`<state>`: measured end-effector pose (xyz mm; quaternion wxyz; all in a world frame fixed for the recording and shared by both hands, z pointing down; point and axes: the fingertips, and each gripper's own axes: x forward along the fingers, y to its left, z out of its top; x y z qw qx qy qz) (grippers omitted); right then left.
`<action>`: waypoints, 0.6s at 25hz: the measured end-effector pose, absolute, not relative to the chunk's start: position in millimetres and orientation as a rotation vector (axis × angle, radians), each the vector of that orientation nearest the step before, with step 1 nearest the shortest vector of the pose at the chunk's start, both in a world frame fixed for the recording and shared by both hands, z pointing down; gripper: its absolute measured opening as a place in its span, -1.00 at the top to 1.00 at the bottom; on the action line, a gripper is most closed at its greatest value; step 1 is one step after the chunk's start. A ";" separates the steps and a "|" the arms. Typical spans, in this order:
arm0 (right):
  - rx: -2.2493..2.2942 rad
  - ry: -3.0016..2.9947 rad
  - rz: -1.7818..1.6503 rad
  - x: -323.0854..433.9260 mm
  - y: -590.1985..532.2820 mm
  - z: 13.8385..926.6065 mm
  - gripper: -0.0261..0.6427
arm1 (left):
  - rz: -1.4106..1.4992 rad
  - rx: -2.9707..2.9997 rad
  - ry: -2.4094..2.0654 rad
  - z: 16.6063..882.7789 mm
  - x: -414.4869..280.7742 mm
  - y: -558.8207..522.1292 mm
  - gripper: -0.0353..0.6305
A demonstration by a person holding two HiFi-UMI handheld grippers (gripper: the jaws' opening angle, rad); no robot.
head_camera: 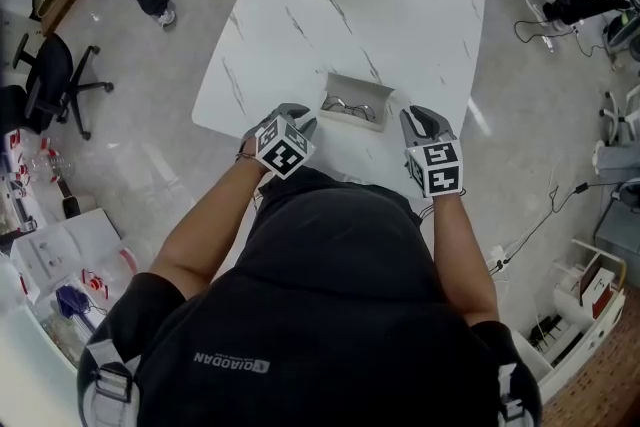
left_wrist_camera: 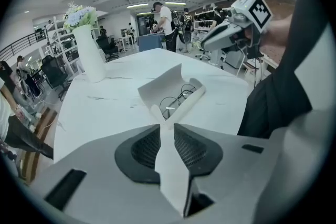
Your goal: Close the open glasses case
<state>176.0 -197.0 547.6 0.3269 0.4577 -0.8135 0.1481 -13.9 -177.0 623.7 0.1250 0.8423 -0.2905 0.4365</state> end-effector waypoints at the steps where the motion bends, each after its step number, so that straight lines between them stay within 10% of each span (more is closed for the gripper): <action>1: 1.201 -2.132 0.388 175.5 -198.3 547.5 0.72 | 1.278 2.450 -0.843 626.3 -14.0 -177.6 0.64; 15: 1.214 -2.136 0.393 176.3 -199.2 546.4 0.73 | 1.360 2.423 -0.780 652.2 -2.9 -185.0 0.64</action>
